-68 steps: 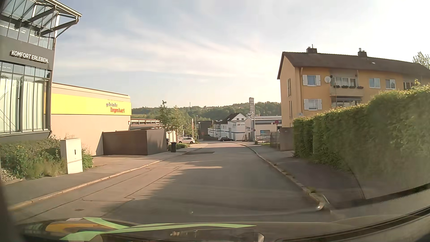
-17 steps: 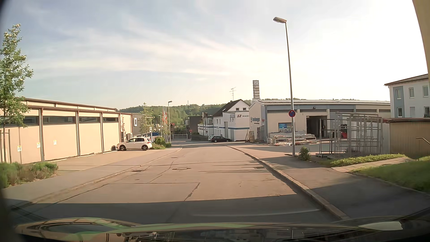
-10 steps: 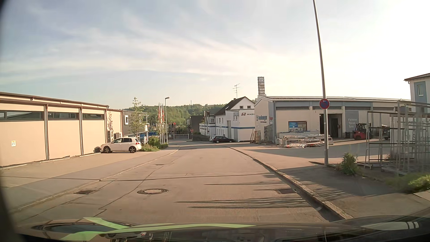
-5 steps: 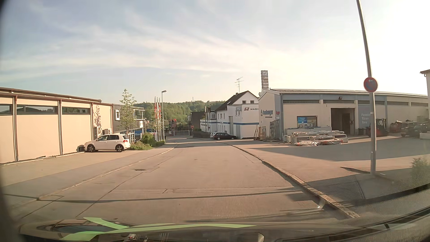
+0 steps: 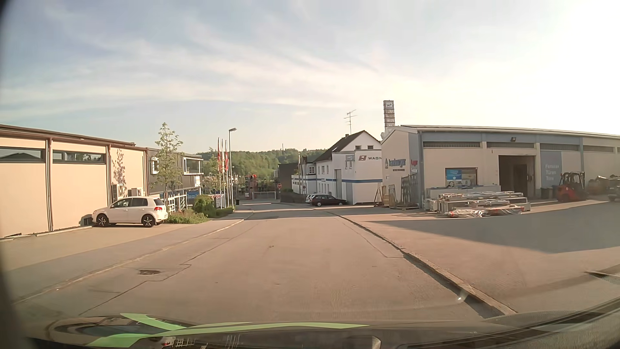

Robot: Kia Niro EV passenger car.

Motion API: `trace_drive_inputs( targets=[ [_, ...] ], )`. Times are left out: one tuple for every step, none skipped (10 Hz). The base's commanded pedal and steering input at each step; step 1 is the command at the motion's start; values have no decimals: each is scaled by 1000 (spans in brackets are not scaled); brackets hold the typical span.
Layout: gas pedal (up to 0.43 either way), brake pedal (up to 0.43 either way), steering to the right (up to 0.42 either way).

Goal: Follow the waypoints while adhering to traffic rules and regulations

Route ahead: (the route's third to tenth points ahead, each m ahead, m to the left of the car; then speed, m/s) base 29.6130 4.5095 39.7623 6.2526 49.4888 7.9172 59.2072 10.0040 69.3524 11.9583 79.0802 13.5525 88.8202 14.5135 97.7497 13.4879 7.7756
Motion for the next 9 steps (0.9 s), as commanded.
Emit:
trace_drive_inputs(
  targets=[
    [0, 0, -17],
    [0, 0, -16],
    [0, 0, -17],
    [0, 0, -17],
    [0, 0, -17],
    [0, 0, -17],
    [0, 0, -16],
    [0, 0, -16],
    [0, 0, -15]
  ],
)
